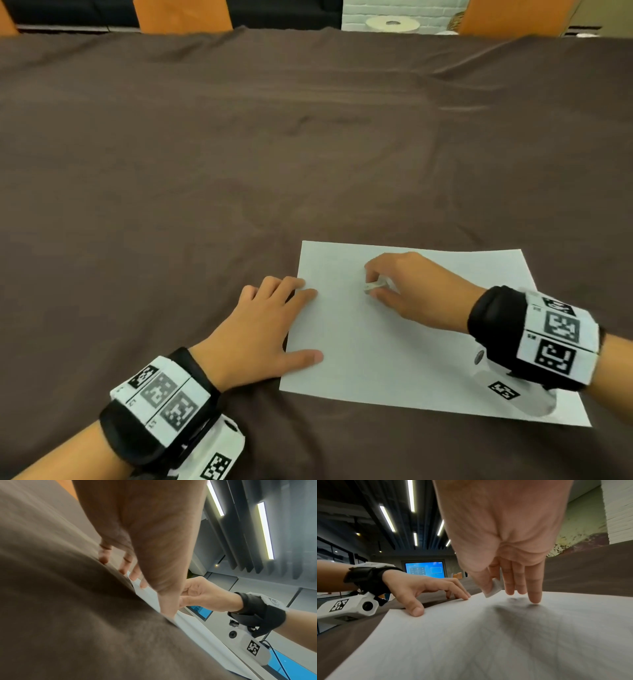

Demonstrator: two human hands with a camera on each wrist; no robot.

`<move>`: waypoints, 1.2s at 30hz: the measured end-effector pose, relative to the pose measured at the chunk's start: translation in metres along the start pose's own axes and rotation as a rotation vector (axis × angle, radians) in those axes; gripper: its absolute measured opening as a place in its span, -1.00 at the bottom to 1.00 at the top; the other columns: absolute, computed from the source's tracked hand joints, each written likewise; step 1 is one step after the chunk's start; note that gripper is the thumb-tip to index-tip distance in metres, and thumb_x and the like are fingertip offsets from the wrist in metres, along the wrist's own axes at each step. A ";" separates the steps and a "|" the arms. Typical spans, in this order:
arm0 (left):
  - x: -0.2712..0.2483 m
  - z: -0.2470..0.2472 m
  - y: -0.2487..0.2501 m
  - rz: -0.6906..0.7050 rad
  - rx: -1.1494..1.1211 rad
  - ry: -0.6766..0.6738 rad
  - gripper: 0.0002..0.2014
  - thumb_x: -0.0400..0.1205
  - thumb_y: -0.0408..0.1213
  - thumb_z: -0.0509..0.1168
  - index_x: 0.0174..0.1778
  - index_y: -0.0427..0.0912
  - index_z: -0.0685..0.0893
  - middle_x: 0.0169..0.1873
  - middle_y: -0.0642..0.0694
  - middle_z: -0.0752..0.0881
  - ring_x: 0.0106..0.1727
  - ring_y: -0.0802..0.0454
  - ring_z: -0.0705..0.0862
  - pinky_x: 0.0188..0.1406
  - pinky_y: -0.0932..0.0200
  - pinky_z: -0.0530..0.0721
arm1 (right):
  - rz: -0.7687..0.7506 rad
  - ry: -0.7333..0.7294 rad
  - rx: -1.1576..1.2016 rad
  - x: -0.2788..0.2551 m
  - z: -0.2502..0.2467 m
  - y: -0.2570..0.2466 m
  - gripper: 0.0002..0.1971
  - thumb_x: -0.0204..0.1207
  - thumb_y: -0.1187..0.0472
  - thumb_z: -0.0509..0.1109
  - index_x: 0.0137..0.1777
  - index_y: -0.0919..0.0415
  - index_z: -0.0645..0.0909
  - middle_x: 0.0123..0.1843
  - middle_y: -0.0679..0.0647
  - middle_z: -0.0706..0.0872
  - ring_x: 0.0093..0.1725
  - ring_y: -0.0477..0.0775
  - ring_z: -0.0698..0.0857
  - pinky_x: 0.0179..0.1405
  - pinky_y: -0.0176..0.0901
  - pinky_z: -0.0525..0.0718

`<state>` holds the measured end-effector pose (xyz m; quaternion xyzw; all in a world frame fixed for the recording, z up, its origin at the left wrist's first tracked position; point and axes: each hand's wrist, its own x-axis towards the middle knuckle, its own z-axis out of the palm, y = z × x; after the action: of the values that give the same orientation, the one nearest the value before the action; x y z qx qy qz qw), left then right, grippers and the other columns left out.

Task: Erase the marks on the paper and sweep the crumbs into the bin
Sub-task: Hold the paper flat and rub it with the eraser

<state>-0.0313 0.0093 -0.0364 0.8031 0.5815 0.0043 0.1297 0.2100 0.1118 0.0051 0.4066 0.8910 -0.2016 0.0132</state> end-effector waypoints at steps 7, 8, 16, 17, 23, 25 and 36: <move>0.009 -0.013 -0.012 0.039 -0.007 -0.037 -0.28 0.57 0.37 -0.15 0.60 0.12 0.35 0.44 0.13 0.31 0.35 0.10 0.29 0.29 0.07 0.41 | -0.025 -0.059 -0.057 0.005 -0.001 0.003 -0.94 0.63 0.12 0.27 0.03 0.03 0.55 -0.07 -0.10 0.68 -0.12 0.06 0.62 -0.07 -0.03 0.63; 0.009 -0.015 -0.014 0.047 -0.019 -0.049 -0.29 0.56 0.36 -0.17 0.57 0.13 0.38 0.46 0.13 0.30 0.38 0.10 0.27 0.30 0.08 0.41 | -0.021 -0.059 -0.042 0.002 -0.001 0.003 -0.91 0.63 0.13 0.28 0.07 0.05 0.56 -0.04 -0.09 0.69 -0.09 0.06 0.64 -0.04 0.00 0.63; 0.019 -0.021 -0.027 0.083 -0.093 -0.049 -0.47 0.65 0.25 0.13 0.51 0.15 0.37 0.59 0.25 0.22 0.52 0.18 0.22 0.42 0.13 0.31 | -0.110 -0.076 -0.036 -0.003 0.001 0.016 -0.81 0.63 0.09 0.27 0.20 0.03 0.54 0.16 -0.15 0.64 0.09 0.03 0.67 0.02 -0.03 0.65; 0.022 -0.022 -0.028 0.079 -0.097 -0.047 -0.43 0.65 0.27 0.11 0.56 0.14 0.33 0.56 0.26 0.24 0.48 0.20 0.24 0.40 0.16 0.32 | -0.127 -0.071 -0.043 -0.002 0.002 0.016 -0.83 0.63 0.08 0.28 0.17 0.02 0.55 0.21 -0.14 0.64 0.14 0.04 0.68 0.02 -0.02 0.66; 0.034 -0.023 -0.029 0.035 -0.050 -0.073 -0.23 0.55 0.41 -0.03 0.66 0.10 0.26 0.43 0.19 0.28 0.33 0.17 0.27 0.36 0.13 0.43 | -0.162 -0.073 -0.067 0.000 0.000 0.021 -0.84 0.61 0.07 0.31 0.15 0.01 0.58 0.31 -0.17 0.62 0.11 0.02 0.70 -0.04 -0.03 0.70; 0.035 -0.023 -0.033 0.038 -0.035 -0.098 -0.20 0.53 0.44 0.06 0.67 0.15 0.20 0.55 0.21 0.14 0.48 0.16 0.14 0.49 0.18 0.25 | -0.158 -0.075 -0.059 0.003 -0.003 0.021 -0.78 0.62 0.04 0.28 0.23 0.00 0.57 0.23 -0.23 0.61 0.07 -0.04 0.67 -0.02 -0.07 0.67; 0.033 -0.018 -0.046 0.042 -0.031 -0.051 -0.06 0.49 0.54 0.09 0.72 0.11 0.08 0.65 0.27 0.09 0.56 0.11 0.08 0.55 0.06 0.05 | -0.142 -0.026 0.042 0.062 -0.005 -0.021 -0.87 0.60 0.07 0.31 -0.01 0.09 0.63 -0.14 -0.13 0.54 -0.20 -0.03 0.56 -0.15 -0.15 0.59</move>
<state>-0.0663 0.0569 -0.0333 0.8129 0.5608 -0.0042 0.1568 0.1533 0.1458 0.0052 0.3398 0.9129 -0.2260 0.0016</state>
